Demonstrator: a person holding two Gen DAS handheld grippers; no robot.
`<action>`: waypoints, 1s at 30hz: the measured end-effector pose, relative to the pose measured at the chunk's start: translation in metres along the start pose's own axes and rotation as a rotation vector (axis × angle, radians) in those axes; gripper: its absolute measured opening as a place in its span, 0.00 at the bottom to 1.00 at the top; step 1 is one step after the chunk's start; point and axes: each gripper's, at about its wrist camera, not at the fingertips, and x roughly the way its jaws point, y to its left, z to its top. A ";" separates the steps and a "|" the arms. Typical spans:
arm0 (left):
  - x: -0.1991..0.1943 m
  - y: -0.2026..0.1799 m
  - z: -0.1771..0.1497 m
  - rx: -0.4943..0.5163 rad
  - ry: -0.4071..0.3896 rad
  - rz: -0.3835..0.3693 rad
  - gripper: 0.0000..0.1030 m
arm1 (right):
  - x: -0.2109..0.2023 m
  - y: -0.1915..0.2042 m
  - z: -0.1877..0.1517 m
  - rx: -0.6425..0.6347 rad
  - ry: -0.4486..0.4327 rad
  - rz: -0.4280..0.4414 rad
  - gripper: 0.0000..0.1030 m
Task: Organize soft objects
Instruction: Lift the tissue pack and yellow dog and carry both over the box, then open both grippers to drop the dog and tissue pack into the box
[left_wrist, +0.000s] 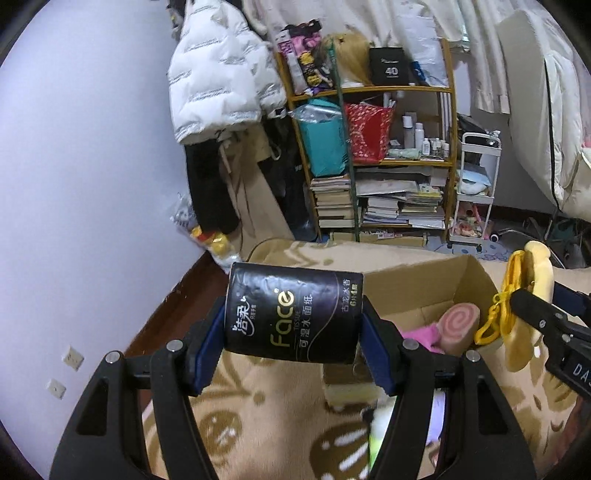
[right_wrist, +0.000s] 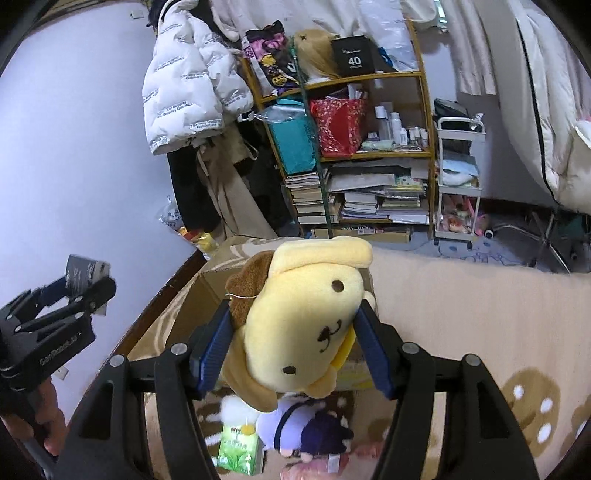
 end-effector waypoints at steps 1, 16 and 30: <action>0.002 -0.002 0.002 0.005 -0.001 -0.002 0.64 | 0.001 -0.001 0.001 0.003 0.000 0.003 0.67; 0.073 -0.020 0.001 -0.004 0.159 -0.036 0.64 | 0.045 -0.004 -0.007 -0.111 0.052 -0.068 0.68; 0.077 -0.035 -0.012 0.028 0.165 -0.108 0.88 | 0.055 -0.007 -0.012 -0.084 0.087 -0.041 0.68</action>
